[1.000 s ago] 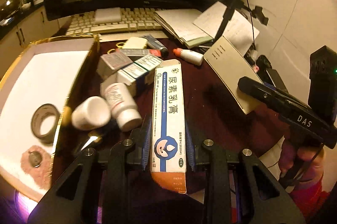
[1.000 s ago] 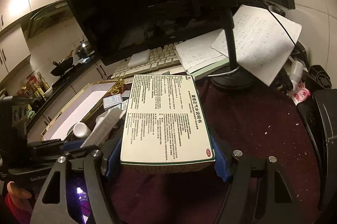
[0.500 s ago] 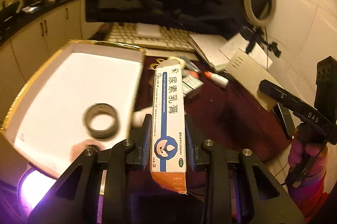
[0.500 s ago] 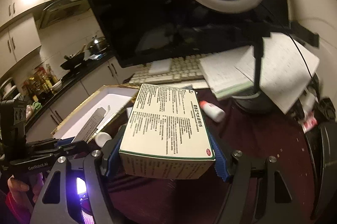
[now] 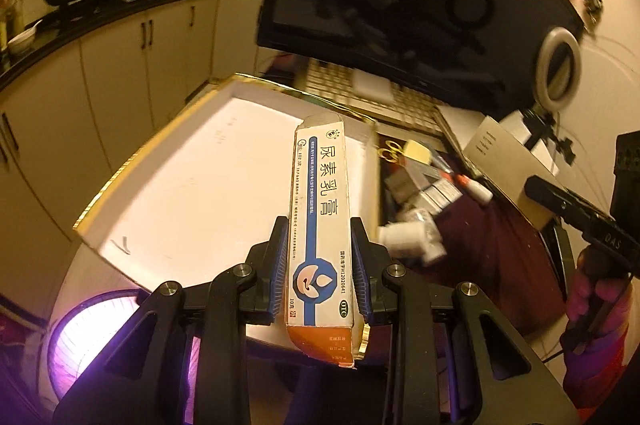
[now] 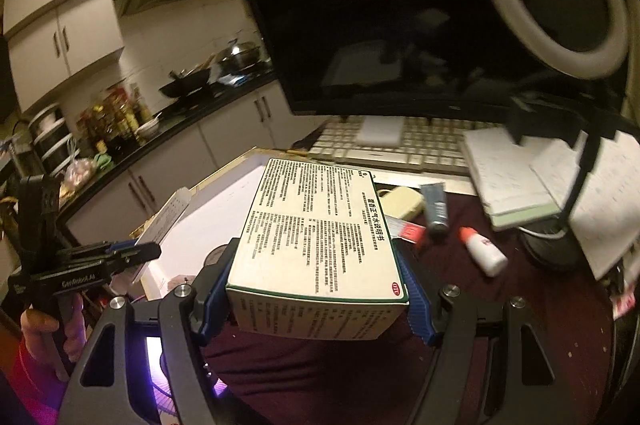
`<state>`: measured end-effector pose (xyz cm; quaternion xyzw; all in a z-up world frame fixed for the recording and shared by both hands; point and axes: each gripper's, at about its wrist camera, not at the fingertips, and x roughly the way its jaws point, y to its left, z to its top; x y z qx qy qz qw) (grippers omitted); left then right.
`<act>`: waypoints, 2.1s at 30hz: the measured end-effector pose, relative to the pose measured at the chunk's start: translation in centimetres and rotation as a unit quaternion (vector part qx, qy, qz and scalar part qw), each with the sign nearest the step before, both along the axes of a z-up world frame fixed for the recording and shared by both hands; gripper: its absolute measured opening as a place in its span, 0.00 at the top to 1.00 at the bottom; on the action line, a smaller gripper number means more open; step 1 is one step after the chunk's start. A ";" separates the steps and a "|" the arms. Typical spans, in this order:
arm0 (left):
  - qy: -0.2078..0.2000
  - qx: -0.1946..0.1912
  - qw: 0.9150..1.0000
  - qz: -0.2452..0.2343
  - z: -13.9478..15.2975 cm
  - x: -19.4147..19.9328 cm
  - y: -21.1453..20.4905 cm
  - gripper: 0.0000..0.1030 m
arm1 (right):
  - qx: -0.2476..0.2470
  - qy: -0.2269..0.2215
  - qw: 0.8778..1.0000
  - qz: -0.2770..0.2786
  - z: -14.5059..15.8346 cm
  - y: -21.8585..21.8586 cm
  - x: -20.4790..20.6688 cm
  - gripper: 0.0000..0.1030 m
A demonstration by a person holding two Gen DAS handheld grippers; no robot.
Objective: Organize objects
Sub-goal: 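Carry both boxes over the white tray and lower them inside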
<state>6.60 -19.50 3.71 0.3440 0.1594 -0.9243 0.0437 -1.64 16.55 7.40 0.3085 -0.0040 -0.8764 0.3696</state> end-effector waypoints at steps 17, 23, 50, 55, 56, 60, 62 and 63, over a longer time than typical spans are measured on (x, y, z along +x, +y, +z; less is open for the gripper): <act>-0.038 0.005 0.999 0.039 -3.1 -1.6 -4.8 0.73 | 0.037 -0.011 0.997 0.062 -1.0 -6.8 -1.4 0.30; -0.057 -0.009 0.998 0.034 -3.8 -2.9 -4.9 0.73 | 0.044 -0.013 0.997 0.062 -1.1 -7.5 -1.7 0.30; -0.120 -0.008 0.992 0.025 -6.4 -5.4 -4.1 0.73 | 0.177 -0.014 0.975 0.133 -5.1 -21.2 -9.5 0.30; -0.121 -0.012 0.993 0.012 -6.5 -5.7 -3.4 0.73 | 0.179 -0.018 0.972 0.150 -6.0 -22.5 -10.2 0.30; -0.121 -0.013 0.993 0.007 -6.5 -5.8 -3.1 0.73 | 0.182 -0.019 0.972 0.148 -6.3 -22.6 -10.4 0.30; -0.123 -0.022 0.992 -0.007 -6.6 -5.9 -2.1 0.73 | 0.193 -0.026 0.972 0.133 -7.2 -22.4 -11.3 0.30; -0.123 -0.021 0.992 -0.014 -6.6 -5.9 -1.7 0.73 | 0.201 -0.025 0.972 0.122 -7.6 -22.1 -11.7 0.30; -0.123 -0.020 0.992 -0.016 -6.6 -5.9 -1.6 0.73 | 0.203 -0.025 0.972 0.120 -7.8 -21.8 -11.9 0.30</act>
